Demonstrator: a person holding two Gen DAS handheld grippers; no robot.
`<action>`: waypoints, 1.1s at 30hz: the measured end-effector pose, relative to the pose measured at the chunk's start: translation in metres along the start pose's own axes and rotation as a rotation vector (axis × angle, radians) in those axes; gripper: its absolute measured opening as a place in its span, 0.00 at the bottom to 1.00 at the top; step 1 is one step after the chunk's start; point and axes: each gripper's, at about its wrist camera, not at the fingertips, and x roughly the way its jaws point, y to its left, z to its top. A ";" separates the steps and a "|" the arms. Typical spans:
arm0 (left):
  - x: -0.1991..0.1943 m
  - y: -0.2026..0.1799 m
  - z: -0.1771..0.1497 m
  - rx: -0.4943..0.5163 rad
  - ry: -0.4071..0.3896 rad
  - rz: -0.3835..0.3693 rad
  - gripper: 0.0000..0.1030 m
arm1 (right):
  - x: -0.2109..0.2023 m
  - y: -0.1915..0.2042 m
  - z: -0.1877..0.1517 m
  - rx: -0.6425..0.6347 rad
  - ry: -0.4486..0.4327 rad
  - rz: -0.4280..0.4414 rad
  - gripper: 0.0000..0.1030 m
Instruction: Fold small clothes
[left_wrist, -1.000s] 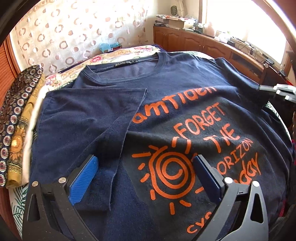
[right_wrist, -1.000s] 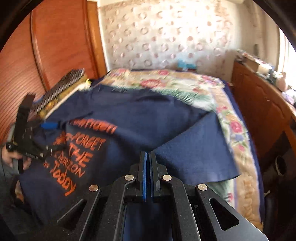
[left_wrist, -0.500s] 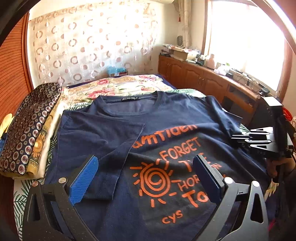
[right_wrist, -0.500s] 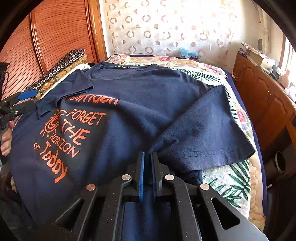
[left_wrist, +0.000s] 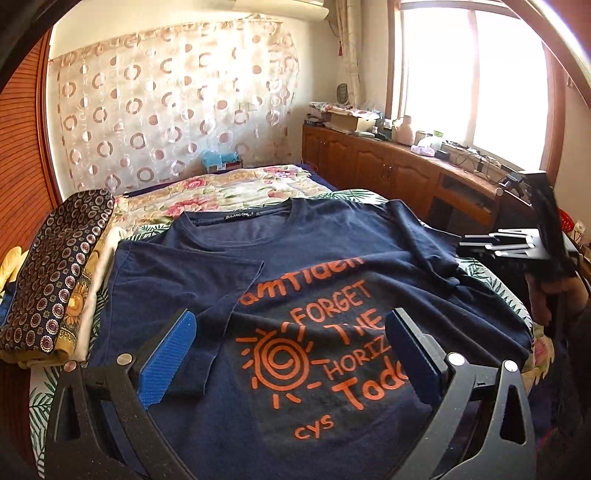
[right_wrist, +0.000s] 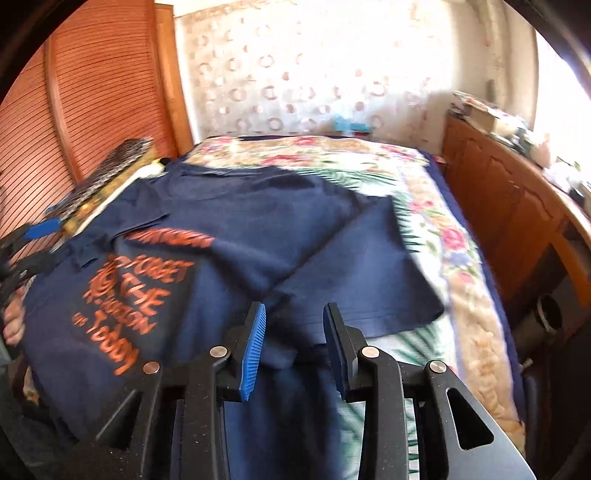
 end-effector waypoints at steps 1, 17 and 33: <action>-0.001 -0.001 0.000 0.000 -0.002 -0.001 0.99 | 0.001 -0.006 0.000 0.009 -0.001 -0.018 0.33; -0.004 -0.004 -0.005 -0.013 -0.001 -0.018 0.99 | 0.048 -0.043 -0.002 0.088 0.107 -0.136 0.33; -0.007 0.009 -0.009 -0.061 -0.007 -0.010 0.99 | 0.020 -0.001 0.049 -0.015 -0.062 0.001 0.03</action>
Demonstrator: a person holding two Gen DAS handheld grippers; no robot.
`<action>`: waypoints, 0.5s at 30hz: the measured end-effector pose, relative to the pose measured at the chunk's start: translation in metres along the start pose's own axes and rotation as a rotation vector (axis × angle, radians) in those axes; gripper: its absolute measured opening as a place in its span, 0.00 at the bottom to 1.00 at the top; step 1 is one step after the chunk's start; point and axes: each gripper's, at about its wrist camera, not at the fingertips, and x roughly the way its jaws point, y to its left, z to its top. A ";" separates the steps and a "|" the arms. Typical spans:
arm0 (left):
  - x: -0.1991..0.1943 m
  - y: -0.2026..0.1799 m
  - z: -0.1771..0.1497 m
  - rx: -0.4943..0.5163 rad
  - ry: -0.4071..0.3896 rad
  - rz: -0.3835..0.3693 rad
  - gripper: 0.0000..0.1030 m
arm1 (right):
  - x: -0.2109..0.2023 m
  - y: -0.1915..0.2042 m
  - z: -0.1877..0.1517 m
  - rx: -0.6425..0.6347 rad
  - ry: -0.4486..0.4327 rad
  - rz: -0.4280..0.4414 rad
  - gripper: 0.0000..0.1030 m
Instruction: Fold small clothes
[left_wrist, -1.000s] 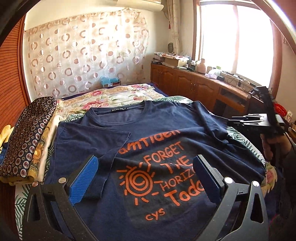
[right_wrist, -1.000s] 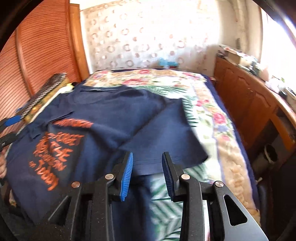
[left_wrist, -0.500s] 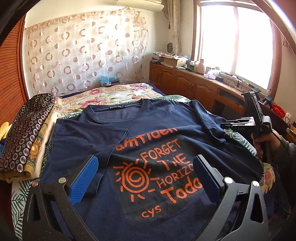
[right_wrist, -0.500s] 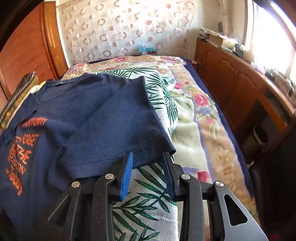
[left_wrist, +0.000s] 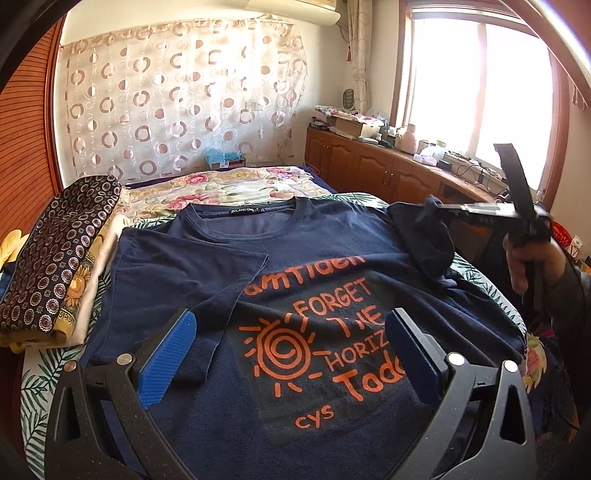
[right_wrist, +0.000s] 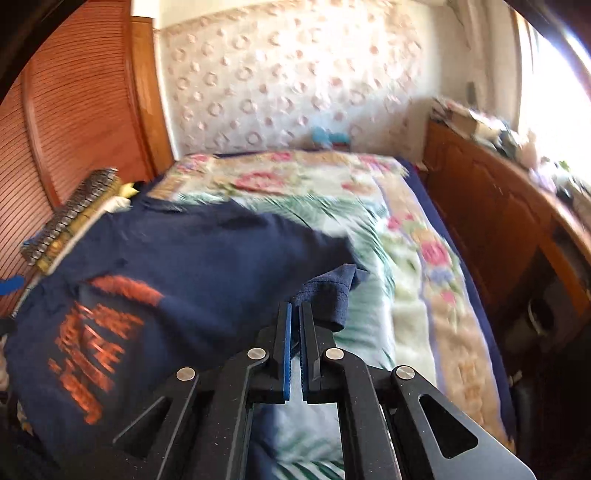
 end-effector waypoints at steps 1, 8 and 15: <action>-0.001 0.001 0.000 -0.002 -0.001 0.001 0.99 | 0.000 0.007 0.005 -0.013 -0.007 0.020 0.03; -0.002 0.011 -0.002 -0.023 0.001 0.013 0.99 | 0.005 0.074 0.040 -0.111 -0.039 0.173 0.03; -0.001 0.017 -0.006 -0.030 0.013 0.021 0.99 | 0.019 0.093 0.047 -0.175 -0.027 0.116 0.32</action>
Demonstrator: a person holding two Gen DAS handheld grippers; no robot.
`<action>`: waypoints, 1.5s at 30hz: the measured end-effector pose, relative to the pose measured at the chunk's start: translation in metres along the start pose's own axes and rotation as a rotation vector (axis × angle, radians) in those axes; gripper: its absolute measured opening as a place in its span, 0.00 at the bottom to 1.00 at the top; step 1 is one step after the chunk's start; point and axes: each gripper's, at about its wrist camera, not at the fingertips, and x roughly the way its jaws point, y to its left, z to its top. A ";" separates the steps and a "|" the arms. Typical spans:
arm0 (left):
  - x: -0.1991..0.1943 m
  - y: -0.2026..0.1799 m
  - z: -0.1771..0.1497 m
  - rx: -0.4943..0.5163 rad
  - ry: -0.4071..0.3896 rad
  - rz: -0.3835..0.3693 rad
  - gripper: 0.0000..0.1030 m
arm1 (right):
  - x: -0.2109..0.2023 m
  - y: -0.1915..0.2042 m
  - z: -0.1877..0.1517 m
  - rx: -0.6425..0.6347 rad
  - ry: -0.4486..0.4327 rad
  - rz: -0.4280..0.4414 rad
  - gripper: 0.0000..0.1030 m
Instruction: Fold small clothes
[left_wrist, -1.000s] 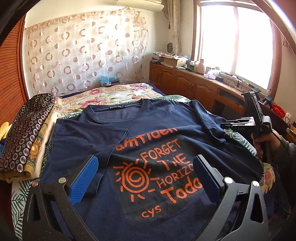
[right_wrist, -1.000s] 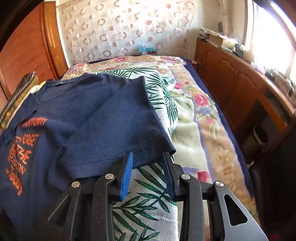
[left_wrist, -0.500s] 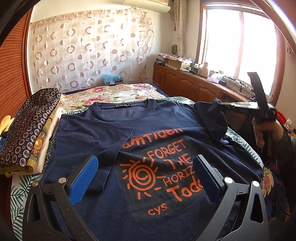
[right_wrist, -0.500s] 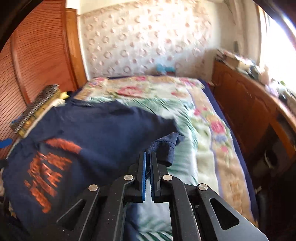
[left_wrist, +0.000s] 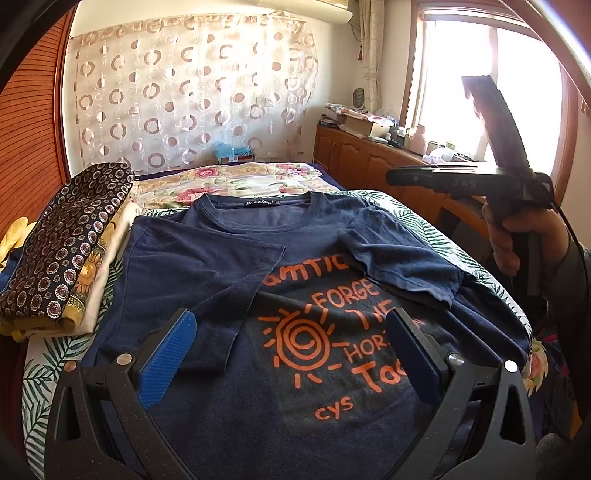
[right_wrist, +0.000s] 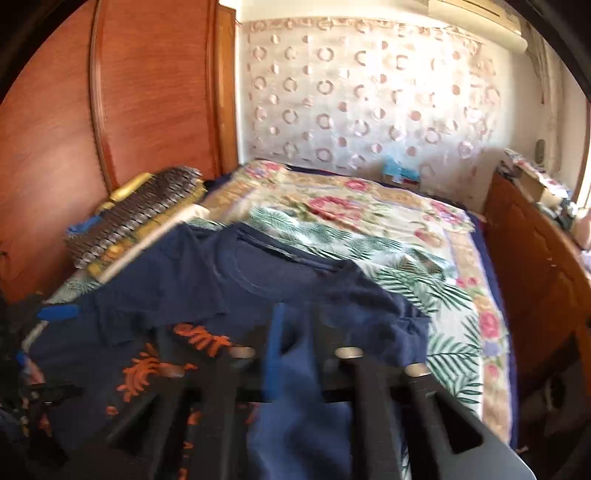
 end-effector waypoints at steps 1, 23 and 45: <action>-0.001 0.001 0.000 -0.001 -0.002 0.001 0.99 | 0.001 -0.005 -0.003 0.007 0.002 -0.004 0.32; 0.004 0.010 -0.003 -0.032 0.017 0.012 0.99 | 0.077 -0.076 -0.023 0.170 0.252 -0.093 0.27; 0.036 0.085 0.055 -0.002 0.093 0.070 0.95 | 0.066 -0.080 -0.017 0.095 0.210 -0.156 0.24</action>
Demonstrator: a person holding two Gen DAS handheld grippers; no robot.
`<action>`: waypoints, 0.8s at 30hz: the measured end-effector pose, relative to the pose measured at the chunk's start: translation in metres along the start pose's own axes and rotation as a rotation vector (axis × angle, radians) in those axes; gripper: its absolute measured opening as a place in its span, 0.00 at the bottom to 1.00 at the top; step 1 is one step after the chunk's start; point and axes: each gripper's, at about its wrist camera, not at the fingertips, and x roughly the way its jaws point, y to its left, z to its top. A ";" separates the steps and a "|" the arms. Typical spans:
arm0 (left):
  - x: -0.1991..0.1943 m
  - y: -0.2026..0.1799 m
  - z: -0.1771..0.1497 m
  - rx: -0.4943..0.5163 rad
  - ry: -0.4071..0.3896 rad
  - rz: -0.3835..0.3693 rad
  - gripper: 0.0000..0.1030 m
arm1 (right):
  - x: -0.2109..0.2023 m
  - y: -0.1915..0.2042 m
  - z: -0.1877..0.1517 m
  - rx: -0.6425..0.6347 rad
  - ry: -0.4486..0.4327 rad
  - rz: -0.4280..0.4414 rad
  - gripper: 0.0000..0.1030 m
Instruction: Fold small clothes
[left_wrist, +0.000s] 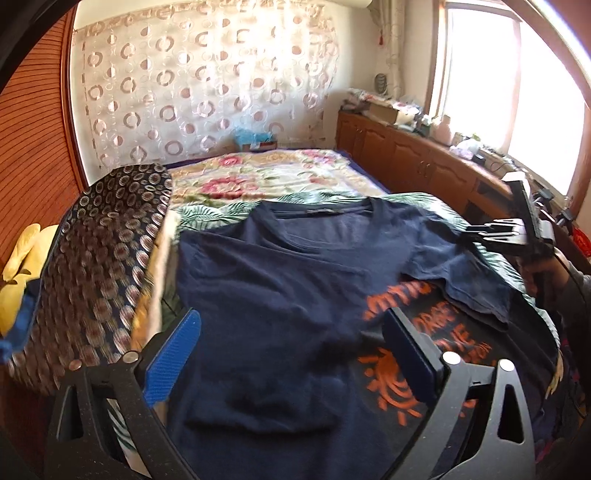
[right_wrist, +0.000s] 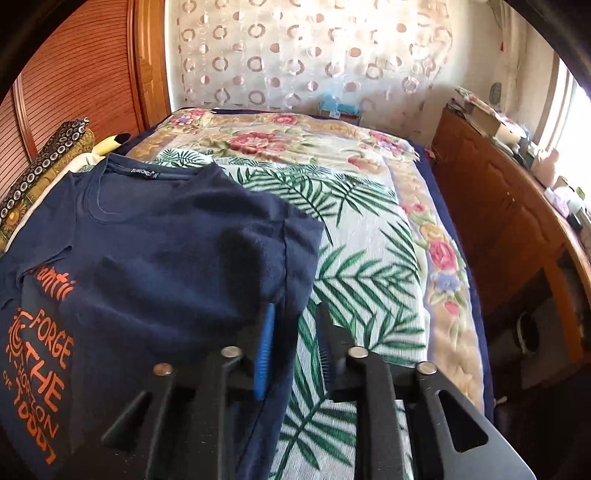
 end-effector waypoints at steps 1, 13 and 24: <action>0.005 0.005 0.005 -0.002 0.010 0.001 0.93 | 0.002 0.000 0.001 -0.004 0.001 0.009 0.24; 0.079 0.055 0.064 0.006 0.211 0.074 0.59 | 0.030 -0.005 0.003 -0.018 -0.011 0.050 0.36; 0.148 0.081 0.092 0.064 0.383 0.176 0.46 | 0.035 -0.009 0.005 0.025 0.001 0.082 0.52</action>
